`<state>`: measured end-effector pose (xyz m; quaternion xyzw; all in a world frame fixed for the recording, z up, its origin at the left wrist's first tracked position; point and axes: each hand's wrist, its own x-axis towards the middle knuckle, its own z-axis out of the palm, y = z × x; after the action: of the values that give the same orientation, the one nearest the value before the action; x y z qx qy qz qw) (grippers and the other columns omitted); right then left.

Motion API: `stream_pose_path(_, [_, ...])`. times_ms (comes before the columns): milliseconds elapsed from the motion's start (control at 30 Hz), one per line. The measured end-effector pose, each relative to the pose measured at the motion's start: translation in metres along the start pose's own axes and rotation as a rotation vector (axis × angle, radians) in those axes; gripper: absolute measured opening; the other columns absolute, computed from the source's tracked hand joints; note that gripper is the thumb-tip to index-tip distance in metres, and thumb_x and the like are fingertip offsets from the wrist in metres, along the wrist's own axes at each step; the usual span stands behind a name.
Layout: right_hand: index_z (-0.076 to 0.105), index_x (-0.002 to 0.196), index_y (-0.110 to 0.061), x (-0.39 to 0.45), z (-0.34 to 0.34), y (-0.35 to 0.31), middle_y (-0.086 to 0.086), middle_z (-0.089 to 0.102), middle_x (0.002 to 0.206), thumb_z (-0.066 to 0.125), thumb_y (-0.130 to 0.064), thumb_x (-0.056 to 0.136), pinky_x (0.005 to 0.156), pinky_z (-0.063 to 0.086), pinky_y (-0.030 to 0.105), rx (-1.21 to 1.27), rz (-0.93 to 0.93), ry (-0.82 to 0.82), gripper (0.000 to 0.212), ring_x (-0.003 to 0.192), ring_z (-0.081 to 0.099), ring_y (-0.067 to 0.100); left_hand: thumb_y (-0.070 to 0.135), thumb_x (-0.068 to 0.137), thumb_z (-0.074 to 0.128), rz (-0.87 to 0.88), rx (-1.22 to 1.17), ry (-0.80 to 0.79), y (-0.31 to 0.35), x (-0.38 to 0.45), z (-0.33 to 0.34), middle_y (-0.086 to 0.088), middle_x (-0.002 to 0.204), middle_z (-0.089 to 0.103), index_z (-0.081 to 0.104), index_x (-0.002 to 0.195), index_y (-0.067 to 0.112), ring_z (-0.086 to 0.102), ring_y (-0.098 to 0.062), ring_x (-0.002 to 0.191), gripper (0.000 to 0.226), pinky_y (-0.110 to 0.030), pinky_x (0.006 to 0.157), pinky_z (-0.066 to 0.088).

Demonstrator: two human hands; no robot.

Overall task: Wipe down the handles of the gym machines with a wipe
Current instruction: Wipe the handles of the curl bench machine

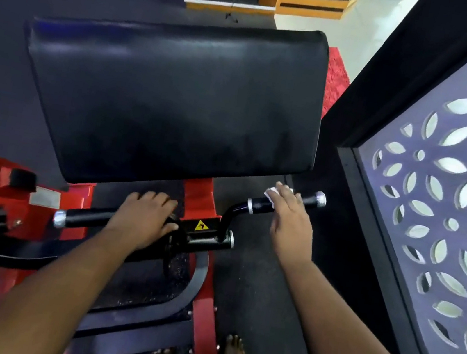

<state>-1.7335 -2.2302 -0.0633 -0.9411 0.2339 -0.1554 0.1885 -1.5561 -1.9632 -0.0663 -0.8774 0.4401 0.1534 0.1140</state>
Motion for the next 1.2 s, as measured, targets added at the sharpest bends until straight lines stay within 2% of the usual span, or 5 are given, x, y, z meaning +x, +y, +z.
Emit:
stream_pose_path(333, [0.041, 0.148, -0.010, -0.001, 0.008, 0.032, 0.012, 0.042, 0.152, 0.027, -0.078, 0.091, 0.115, -0.004, 0.071, -0.579, -0.033, -0.241, 0.090, 0.149, 0.028, 0.029, 0.072, 0.095, 0.044, 0.023, -0.026, -0.153, -0.019, 0.023, 0.003, -0.005, 0.112, 0.070, 0.063, 0.114, 0.024, 0.067, -0.031, 0.103, 0.055, -0.040, 0.077, 0.052])
stream_pose_path(600, [0.046, 0.146, -0.010, 0.001, 0.034, 0.004, 0.011, 0.050, 0.145, 0.015, -0.082, 0.091, 0.115, 0.011, 0.073, -0.576, -0.202, -0.389, 0.096, 0.145, 0.037, 0.029, 0.087, 0.082, 0.044, -0.072, -0.114, -0.146, -0.019, 0.031, 0.012, 0.003, 0.088, 0.064, 0.066, 0.092, 0.031, 0.065, -0.025, 0.091, 0.061, -0.037, 0.073, 0.053])
stream_pose_path(800, [0.038, 0.147, -0.006, 0.003, 0.019, 0.022, 0.019, 0.039, 0.153, 0.018, -0.085, 0.087, 0.115, -0.003, 0.074, -0.586, 0.147, -0.286, 0.101, 0.151, 0.020, 0.037, 0.088, 0.081, 0.042, -0.073, -0.132, -0.164, -0.019, 0.033, 0.010, 0.008, 0.078, 0.051, 0.067, 0.091, 0.033, 0.064, -0.023, 0.088, 0.060, -0.036, 0.070, 0.050])
stream_pose_path(1000, [0.031, 0.157, -0.017, -0.012, 0.047, -0.001, 0.010, 0.036, 0.159, 0.031, -0.084, 0.085, 0.114, 0.009, 0.075, -0.595, -0.242, -0.369, 0.098, 0.154, 0.019, 0.029, 0.085, 0.084, 0.045, -0.070, -0.140, -0.168, -0.020, 0.033, 0.008, 0.010, 0.078, 0.055, 0.065, 0.088, 0.033, 0.054, -0.018, 0.079, 0.056, -0.035, 0.066, 0.045])
stream_pose_path(1200, [0.012, 0.160, -0.014, -0.016, 0.041, 0.009, 0.012, 0.006, 0.168, 0.027, -0.083, 0.087, 0.116, -0.004, 0.071, -0.483, 0.288, -0.171, 0.102, 0.155, -0.011, 0.030, 0.083, 0.086, 0.046, -0.057, -0.169, -0.150, -0.020, 0.031, 0.007, 0.010, 0.077, 0.054, 0.065, 0.086, 0.032, 0.055, -0.018, 0.078, 0.054, -0.034, 0.067, 0.047])
